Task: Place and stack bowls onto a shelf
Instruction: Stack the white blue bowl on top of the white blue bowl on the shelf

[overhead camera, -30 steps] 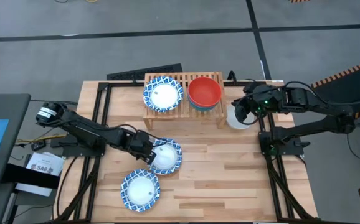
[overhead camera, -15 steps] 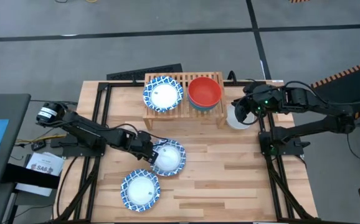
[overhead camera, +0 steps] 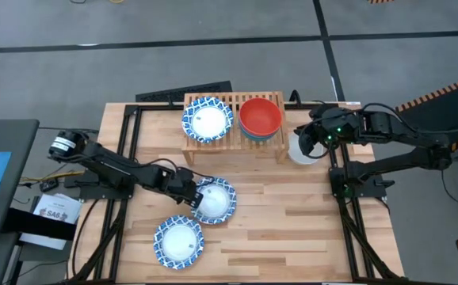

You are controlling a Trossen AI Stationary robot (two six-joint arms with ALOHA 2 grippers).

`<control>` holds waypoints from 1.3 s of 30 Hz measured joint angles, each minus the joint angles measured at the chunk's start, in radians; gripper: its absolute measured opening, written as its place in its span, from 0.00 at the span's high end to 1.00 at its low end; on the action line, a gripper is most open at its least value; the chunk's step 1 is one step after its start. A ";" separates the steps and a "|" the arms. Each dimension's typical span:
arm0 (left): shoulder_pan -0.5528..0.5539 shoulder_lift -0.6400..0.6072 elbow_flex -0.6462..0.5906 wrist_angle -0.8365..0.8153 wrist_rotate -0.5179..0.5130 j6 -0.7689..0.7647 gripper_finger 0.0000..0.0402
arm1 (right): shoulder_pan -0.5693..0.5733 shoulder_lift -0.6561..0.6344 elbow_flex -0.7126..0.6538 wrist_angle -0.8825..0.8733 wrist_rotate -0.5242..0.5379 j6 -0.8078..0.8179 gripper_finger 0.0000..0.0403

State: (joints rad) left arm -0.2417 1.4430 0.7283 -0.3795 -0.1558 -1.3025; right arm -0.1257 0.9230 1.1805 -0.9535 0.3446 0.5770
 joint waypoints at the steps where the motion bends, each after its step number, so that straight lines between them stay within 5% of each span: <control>1: 0.000 0.015 -0.001 0.000 0.004 0.000 0.61 | 0.000 0.000 0.000 0.000 0.000 0.000 0.74; 10: 0.000 0.112 0.018 0.110 0.037 0.026 0.62 | 0.000 0.000 0.000 0.014 0.002 0.000 0.74; 14: 0.004 0.088 0.026 0.086 0.045 0.070 0.75 | 0.000 0.000 0.000 0.013 0.002 0.000 0.74; 18: 0.027 -0.032 0.056 0.047 0.067 0.152 0.96 | 0.000 0.000 0.000 0.013 0.002 0.000 0.74; 25: 0.092 -0.347 0.211 -0.149 0.126 0.280 1.00 | 0.000 0.000 0.000 0.014 0.002 0.000 0.74; 31: 0.262 -0.436 0.495 -0.403 0.015 0.438 1.00 | 0.000 0.000 0.000 0.024 0.002 0.000 0.74; 39: 0.640 -0.263 0.824 -0.596 0.035 0.731 1.00 | 0.000 0.000 0.000 0.066 0.002 0.000 0.74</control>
State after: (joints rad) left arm 0.3985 1.1801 1.5523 -0.9757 -0.1205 -0.5719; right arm -0.1257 0.9230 1.1801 -0.8877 0.3469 0.5766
